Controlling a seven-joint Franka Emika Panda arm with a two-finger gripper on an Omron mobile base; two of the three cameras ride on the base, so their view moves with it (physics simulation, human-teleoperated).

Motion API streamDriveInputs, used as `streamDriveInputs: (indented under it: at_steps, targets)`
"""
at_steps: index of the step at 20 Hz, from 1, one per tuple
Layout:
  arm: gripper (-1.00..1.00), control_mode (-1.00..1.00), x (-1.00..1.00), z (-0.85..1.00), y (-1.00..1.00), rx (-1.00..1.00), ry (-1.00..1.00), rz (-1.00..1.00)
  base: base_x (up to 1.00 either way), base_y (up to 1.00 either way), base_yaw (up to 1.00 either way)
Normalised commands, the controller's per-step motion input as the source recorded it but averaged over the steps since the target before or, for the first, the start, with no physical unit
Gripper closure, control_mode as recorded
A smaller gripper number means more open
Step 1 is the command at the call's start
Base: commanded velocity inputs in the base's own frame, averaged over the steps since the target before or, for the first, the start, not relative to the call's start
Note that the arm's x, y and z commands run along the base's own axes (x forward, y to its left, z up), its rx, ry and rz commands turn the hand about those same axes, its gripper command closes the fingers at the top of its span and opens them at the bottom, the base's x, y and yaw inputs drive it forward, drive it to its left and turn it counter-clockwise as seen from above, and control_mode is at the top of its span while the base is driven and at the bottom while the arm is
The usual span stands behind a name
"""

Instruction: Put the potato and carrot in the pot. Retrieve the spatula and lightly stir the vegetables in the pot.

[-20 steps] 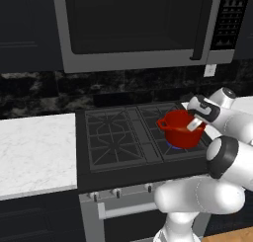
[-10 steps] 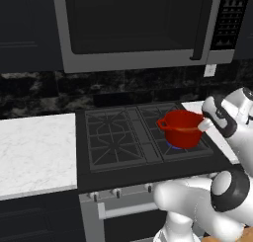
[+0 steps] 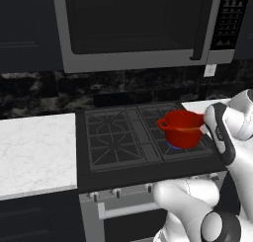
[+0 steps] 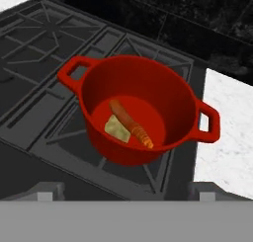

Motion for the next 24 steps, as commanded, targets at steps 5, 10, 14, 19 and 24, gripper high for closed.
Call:
streamDriveInputs:
  at_steps: [5, 10, 14, 19, 24]
  targets:
    - [-1.00, -1.00, -0.30, 0.36, 0.40, 0.12, 0.05, -0.30, 0.00, 0.00, 0.00]
    - [-1.00, -1.00, -0.13, 0.20, 0.21, 0.05, 0.21, -0.24, 0.00, 0.00, 0.00]
    - [-1.00, -1.00, -0.15, 0.14, 0.17, 0.00, 0.15, -0.14, 0.00, 0.00, 0.00]
    - [-1.00, -1.00, -0.17, 0.01, 0.01, 0.00, 0.07, -0.03, 0.00, 0.00, 0.00]
    - [-1.00, -1.00, -0.23, -0.01, 0.00, 0.00, 0.00, 0.00, 0.00, 0.00, 0.00]
